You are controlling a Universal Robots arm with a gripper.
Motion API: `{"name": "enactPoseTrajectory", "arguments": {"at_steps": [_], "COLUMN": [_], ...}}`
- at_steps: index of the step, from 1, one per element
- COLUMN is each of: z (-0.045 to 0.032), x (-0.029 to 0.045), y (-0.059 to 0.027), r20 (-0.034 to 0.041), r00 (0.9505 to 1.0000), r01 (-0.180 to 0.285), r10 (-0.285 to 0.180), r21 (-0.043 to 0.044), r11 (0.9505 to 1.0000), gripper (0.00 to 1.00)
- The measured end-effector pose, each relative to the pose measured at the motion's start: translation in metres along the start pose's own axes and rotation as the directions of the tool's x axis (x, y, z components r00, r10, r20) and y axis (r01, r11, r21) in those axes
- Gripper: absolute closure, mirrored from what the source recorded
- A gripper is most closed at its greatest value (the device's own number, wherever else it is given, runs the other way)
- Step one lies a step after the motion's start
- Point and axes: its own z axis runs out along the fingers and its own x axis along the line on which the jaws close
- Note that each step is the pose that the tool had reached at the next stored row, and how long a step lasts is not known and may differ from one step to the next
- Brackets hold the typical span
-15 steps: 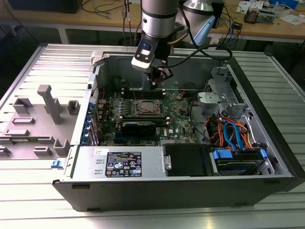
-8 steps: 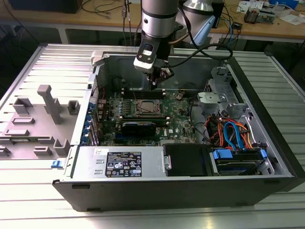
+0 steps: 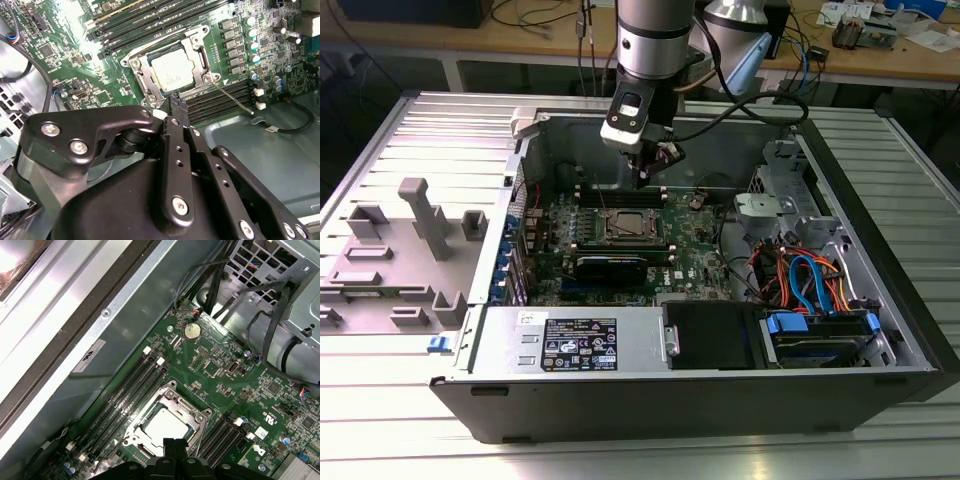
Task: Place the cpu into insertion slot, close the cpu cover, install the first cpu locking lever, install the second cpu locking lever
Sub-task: 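Install the first cpu locking lever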
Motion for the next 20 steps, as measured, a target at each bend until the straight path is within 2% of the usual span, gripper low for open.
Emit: {"name": "enactPoseTrajectory", "arguments": {"at_steps": [4, 8, 9, 11, 12, 13, 14, 16, 18, 20], "z": [0.0000, 0.0000, 0.0000, 0.0000, 0.0000, 0.0000, 0.0000, 0.0001, 0.0001, 0.0001], "x": [0.0000, 0.0005, 0.0006, 0.0007, 0.0007, 0.0007, 0.0007, 0.0007, 0.0007, 0.0007], "y": [0.0000, -0.0006, -0.0007, -0.0008, -0.0009, -0.0008, -0.0008, -0.0008, -0.0008, -0.0008], "r20": [-0.0002, -0.0010, -0.0013, -0.0023, -0.0026, -0.0031, -0.0036, -0.0049, -0.0056, -0.0067], "r00": [0.9998, 0.9974, 0.9956, 0.9878, 0.9851, 0.9804, 0.9737, 0.9562, 0.9446, 0.9254], "r01": [0.018, 0.072, 0.094, 0.156, 0.172, 0.197, 0.228, 0.293, 0.328, 0.379], "r10": [-0.018, -0.072, -0.094, -0.156, -0.172, -0.197, -0.228, -0.293, -0.328, -0.379], "r21": [0.0004, 0.0014, 0.0018, 0.0028, 0.0031, 0.0035, 0.0040, 0.0050, 0.0054, 0.0061], "r11": [0.9998, 0.9974, 0.9956, 0.9878, 0.9851, 0.9804, 0.9737, 0.9562, 0.9446, 0.9254], "gripper": [0.89, 0.89, 0.89, 0.89, 0.89, 0.89, 0.89, 0.89, 0.89, 0.89]}}
